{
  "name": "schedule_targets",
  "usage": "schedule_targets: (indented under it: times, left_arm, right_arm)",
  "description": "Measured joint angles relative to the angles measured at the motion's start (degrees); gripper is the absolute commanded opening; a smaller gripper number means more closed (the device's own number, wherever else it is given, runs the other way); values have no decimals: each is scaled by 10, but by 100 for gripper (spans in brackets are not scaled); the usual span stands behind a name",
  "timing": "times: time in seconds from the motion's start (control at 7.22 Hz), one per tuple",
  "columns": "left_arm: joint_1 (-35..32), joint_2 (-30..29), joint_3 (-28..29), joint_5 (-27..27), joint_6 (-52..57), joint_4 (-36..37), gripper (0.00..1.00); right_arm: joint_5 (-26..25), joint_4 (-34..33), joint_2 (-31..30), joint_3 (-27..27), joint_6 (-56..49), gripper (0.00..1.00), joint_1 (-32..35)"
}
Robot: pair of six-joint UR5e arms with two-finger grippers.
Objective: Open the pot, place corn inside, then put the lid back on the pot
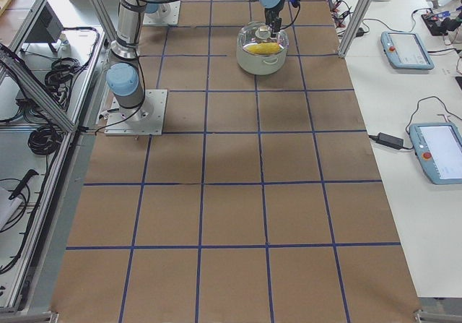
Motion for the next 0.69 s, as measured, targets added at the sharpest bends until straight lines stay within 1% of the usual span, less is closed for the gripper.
schedule_targets:
  times: [0.28, 0.42, 0.55, 0.69]
  left_arm:
    - [1, 0, 0, 0, 0, 0, 100]
    - [1, 0, 0, 0, 0, 0, 100]
    - [1, -1, 0, 0, 0, 0, 100]
    - [1, -2, 0, 0, 0, 0, 100]
  right_arm:
    - [-5, 79, -43, 0, -77, 100, -72]
    - [-8, 112, -76, 7, -102, 100, -91]
    - [-8, 125, -125, 27, -112, 100, -97]
    - [-8, 122, -182, 60, -107, 100, -96]
